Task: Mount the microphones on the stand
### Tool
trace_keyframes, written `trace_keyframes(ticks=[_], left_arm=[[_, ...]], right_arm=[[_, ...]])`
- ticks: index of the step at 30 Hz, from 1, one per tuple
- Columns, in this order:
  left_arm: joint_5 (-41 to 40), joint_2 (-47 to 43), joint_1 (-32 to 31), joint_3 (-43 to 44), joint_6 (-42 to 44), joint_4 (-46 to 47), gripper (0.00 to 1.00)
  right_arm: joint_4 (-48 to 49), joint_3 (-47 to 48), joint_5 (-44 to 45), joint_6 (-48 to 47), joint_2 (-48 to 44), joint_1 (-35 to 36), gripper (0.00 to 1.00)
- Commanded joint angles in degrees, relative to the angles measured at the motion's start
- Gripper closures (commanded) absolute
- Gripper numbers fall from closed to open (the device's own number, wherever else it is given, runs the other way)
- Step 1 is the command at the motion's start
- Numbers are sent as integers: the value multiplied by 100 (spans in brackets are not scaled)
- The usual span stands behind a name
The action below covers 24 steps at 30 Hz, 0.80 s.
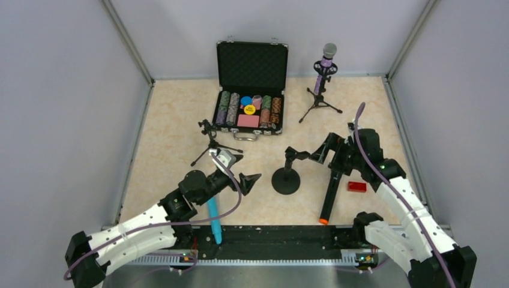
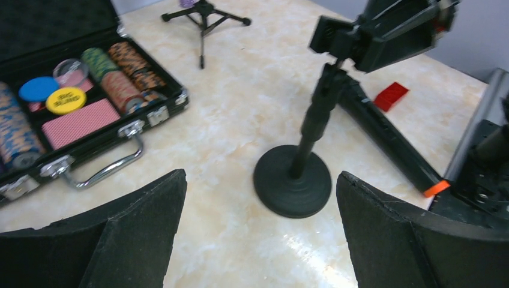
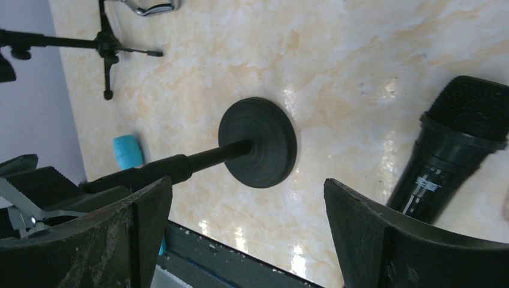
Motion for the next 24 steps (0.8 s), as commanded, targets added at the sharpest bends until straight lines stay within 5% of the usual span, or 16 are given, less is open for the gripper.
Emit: trace_keyframes(ticks=[1,7,24], left_arm=[[-1069,-403,12,-203,-7,-506,1],[-1353,-65,11,-49,234,-622,1],[-1000,1357,12,1143,554,-562,1]], right_arm=[[-1192,773,845,-175,204,-41,7],[-1807,860,1498,-70,436,-41,7],[-1360,258,2357,247,2204,-34,10]])
